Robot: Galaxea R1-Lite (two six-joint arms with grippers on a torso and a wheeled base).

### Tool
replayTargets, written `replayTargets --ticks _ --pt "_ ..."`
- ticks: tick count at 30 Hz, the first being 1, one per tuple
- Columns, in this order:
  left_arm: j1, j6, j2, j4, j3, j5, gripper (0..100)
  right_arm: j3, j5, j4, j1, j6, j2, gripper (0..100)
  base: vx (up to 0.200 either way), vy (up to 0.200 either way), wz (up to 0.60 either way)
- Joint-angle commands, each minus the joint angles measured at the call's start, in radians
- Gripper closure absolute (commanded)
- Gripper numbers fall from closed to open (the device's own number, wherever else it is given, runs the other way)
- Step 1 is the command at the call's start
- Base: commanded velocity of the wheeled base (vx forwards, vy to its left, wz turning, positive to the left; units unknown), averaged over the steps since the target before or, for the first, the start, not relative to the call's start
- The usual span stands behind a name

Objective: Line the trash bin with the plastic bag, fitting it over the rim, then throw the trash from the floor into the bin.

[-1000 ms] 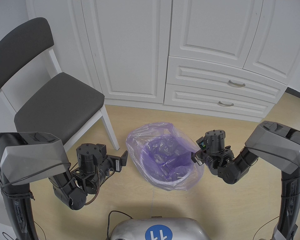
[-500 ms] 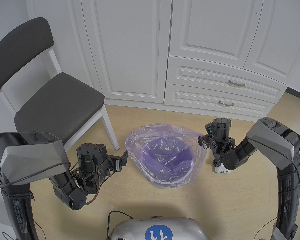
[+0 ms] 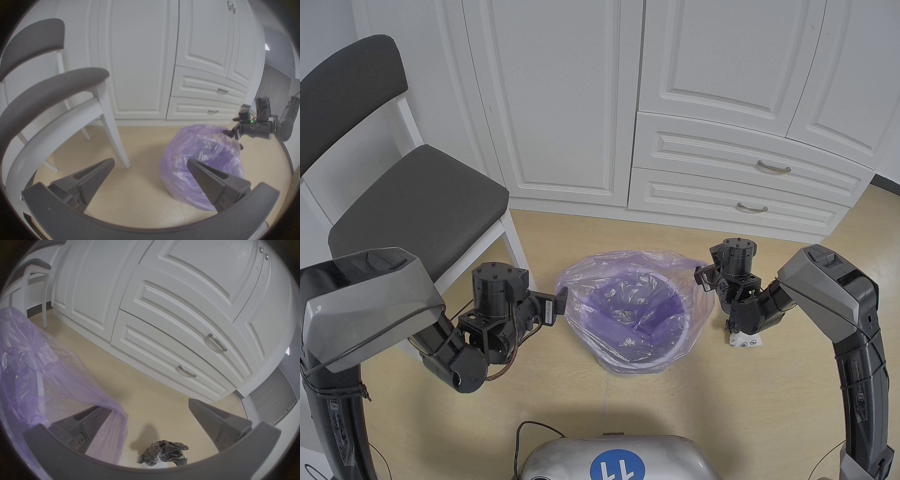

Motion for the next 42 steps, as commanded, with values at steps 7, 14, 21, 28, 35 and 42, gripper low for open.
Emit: replayTargets --ticks 7,14,21,28,35,42 --pt "0.006 0.01 0.149 0.402 -0.457 -0.011 0 0.041 0.031 -0.007 0.032 0.045 -0.027 0 0.0 0.0 0.0" --pt "0.041 0.008 0.254 0.487 -0.61 -0.011 0 0.027 0.05 -0.007 0.029 0.048 -0.016 0 0.0 0.0 0.0" --pt "0.052 0.005 0.301 0.499 -0.661 -0.012 0 -0.008 0.053 -0.004 0.019 0.052 0.003 0 0.0 0.0 0.0" --pt "0.064 -0.004 0.338 0.49 -0.741 -0.003 0 -0.086 0.053 0.007 0.001 0.052 0.065 0 0.0 0.0 0.0" --pt "0.065 -0.007 0.393 0.477 -0.764 0.011 0 -0.194 0.051 0.041 -0.021 0.052 0.151 0 0.0 0.0 0.0" --pt "0.064 -0.006 0.475 0.459 -0.834 0.057 0 -0.225 0.051 0.068 -0.036 0.052 0.181 0 0.0 0.0 0.0"
